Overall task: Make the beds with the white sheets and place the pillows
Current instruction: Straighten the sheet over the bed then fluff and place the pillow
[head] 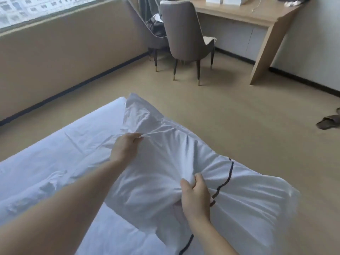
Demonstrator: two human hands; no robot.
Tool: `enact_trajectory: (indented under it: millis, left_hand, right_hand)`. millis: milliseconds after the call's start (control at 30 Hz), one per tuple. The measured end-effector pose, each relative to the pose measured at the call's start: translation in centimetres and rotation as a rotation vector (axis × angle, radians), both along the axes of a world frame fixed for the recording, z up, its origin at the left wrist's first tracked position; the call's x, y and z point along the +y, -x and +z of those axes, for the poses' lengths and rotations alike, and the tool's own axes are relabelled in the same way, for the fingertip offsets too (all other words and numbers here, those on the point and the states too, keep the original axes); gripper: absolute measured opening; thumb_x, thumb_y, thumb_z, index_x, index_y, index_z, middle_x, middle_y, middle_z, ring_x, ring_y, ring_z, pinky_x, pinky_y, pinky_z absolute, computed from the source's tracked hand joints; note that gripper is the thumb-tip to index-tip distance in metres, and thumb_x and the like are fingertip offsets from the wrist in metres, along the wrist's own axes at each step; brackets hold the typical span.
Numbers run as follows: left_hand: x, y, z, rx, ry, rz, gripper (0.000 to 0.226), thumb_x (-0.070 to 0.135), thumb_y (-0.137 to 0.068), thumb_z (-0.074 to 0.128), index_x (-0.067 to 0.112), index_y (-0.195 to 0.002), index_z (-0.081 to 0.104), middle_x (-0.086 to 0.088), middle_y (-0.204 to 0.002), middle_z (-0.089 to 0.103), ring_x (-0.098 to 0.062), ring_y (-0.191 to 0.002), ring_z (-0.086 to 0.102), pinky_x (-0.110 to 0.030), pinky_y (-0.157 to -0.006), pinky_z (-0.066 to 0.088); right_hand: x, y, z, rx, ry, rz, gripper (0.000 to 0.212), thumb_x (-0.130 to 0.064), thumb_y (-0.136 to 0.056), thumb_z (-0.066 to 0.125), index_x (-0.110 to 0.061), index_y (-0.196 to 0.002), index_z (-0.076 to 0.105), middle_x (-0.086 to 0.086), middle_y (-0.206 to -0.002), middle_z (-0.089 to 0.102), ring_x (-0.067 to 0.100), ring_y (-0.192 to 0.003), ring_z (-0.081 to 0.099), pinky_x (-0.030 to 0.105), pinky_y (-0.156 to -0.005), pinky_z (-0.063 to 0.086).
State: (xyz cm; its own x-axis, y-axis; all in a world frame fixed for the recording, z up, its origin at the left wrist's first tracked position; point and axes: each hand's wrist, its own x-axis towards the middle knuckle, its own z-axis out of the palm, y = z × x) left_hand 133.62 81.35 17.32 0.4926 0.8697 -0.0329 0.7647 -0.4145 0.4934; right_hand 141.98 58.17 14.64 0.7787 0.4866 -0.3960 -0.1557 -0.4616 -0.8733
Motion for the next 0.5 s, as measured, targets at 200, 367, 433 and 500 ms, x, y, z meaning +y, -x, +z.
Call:
enact_trajectory:
  millis: [200,367,433,500]
  left_hand:
    - [-4.9,4.1,-10.3,0.261,0.271,-0.02,0.048,0.047,-0.103,0.039,0.038,-0.15,0.038,-0.005,-0.158,0.036,-0.026,-0.143,0.035,-0.039,-0.112,0.033]
    - [-11.5,13.4,-11.5,0.14,0.386,0.111,0.062,0.051,-0.1,0.043,0.043,-0.154,0.014,0.0,-0.166,0.013,-0.016,-0.152,0.007,-0.037,-0.118,0.022]
    - [-13.8,18.1,-9.5,0.027,0.39,0.22,0.061,0.047,-0.1,0.046,0.044,-0.152,0.015,0.001,-0.165,0.017,-0.012,-0.152,0.006,-0.031,-0.119,0.016]
    - [-15.9,23.1,-6.7,-0.063,0.375,0.325,0.058,0.048,-0.099,0.048,0.049,-0.147,0.016,0.004,-0.165,0.016,-0.008,-0.151,0.006,-0.024,-0.117,0.012]
  right_hand:
    - [-0.3,1.7,-8.8,0.284,0.272,0.265,0.032,-0.02,-0.089,0.046,-0.022,-0.121,0.046,-0.005,-0.101,0.065,0.022,-0.087,0.066,0.04,-0.078,0.057]
    - [0.2,5.1,-6.4,0.21,0.285,0.456,0.053,-0.03,-0.095,0.05,-0.024,-0.145,0.032,0.003,-0.135,0.053,0.02,-0.112,0.055,0.035,-0.093,0.046]
    - [1.6,8.7,-3.9,0.148,0.246,0.569,0.051,-0.029,-0.095,0.051,-0.022,-0.143,0.037,0.004,-0.14,0.052,0.02,-0.116,0.055,0.033,-0.093,0.045]
    - [2.8,13.3,-1.3,0.103,0.205,0.651,0.047,-0.028,-0.094,0.052,-0.022,-0.139,0.042,0.002,-0.134,0.056,0.019,-0.11,0.058,0.032,-0.09,0.046]
